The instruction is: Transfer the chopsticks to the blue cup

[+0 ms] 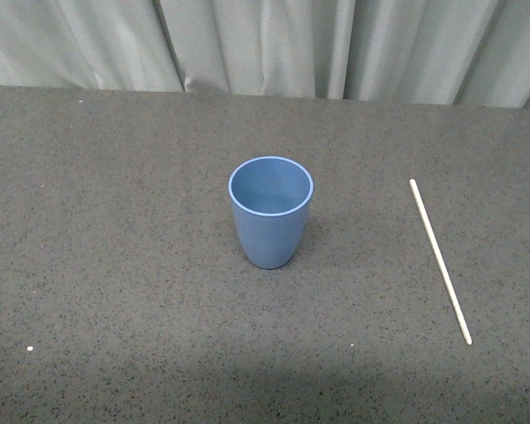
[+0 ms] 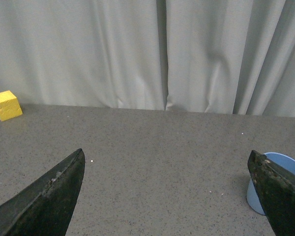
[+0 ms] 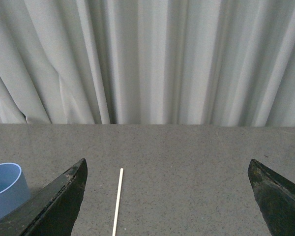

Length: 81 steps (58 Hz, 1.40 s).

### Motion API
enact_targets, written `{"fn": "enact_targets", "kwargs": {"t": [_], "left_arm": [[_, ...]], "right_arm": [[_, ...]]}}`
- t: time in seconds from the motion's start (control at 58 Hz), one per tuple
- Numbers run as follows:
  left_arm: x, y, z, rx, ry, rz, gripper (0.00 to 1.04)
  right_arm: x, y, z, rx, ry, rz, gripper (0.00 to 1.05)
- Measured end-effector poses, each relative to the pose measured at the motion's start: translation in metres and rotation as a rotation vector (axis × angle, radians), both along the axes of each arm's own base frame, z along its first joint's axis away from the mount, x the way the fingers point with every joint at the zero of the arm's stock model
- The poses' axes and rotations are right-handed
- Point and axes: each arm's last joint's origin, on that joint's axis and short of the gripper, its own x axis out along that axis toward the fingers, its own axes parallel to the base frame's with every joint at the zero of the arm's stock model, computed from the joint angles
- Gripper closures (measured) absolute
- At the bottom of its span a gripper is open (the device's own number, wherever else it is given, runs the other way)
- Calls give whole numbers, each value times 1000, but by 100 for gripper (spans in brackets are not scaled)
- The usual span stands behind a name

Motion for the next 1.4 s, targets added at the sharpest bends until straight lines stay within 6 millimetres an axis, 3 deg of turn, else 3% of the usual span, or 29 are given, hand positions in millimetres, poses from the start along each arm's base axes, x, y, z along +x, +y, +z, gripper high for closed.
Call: {"fn": "enact_targets", "kwargs": {"t": [1.397], "left_arm": [[0,0,0,0,0,0,7]], "right_arm": [[0,0,0,0,0,0,9]]}}
